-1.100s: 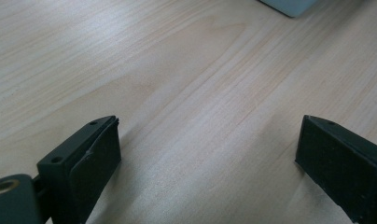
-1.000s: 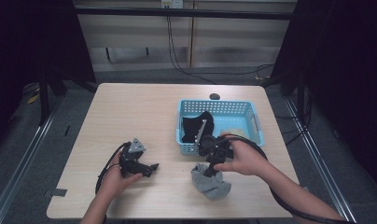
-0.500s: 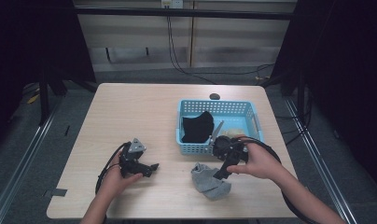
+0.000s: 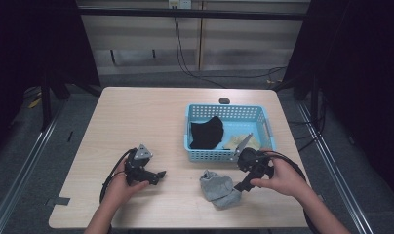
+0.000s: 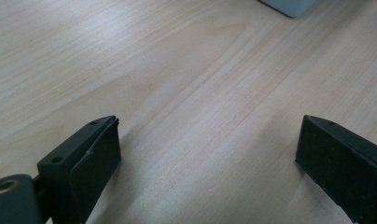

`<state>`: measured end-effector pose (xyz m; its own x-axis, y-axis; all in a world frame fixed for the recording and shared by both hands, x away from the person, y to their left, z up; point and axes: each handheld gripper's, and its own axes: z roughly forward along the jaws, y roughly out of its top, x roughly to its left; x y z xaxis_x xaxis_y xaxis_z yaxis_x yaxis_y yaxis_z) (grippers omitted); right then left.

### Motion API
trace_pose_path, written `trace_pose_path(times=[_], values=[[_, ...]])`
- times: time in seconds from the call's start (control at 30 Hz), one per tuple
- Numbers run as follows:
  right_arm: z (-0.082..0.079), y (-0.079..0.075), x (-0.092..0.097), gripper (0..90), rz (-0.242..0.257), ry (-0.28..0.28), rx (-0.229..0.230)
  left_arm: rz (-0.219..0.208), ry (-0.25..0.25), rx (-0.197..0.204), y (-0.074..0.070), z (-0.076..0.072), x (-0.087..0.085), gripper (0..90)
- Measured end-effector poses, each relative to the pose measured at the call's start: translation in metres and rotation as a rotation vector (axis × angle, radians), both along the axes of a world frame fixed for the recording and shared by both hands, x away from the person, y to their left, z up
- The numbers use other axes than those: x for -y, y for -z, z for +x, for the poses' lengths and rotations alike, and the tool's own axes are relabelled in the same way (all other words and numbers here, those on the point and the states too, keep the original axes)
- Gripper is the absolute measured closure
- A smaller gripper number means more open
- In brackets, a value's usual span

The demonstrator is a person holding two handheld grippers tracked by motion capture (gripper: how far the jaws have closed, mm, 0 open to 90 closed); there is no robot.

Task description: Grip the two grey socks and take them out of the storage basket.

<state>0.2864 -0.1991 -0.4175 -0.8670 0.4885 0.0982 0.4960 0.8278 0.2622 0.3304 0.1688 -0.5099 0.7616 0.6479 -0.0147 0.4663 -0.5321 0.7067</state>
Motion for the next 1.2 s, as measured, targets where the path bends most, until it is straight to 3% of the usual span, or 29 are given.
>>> trace_pose_path(times=[0.27,0.63,0.83,1.03,1.2], values=[[-0.004,0.012,0.020,26.0,0.005,0.046,0.005,0.000,0.000,0.000,0.000,0.000,0.000,5.9],[-0.010,0.030,0.041,26.2,0.059,0.099,0.007,0.000,-0.001,-0.001,0.000,0.000,0.000,5.9],[-0.015,0.039,0.050,25.0,0.088,0.104,0.037,0.000,-0.001,-0.001,0.000,0.000,0.000,5.9],[-0.019,0.047,0.060,24.1,0.070,0.104,0.053,0.000,-0.001,-0.001,0.000,0.000,0.000,5.9],[-0.020,0.052,0.062,21.7,0.062,0.069,0.090,0.000,-0.001,-0.001,0.000,0.000,0.000,5.9]])
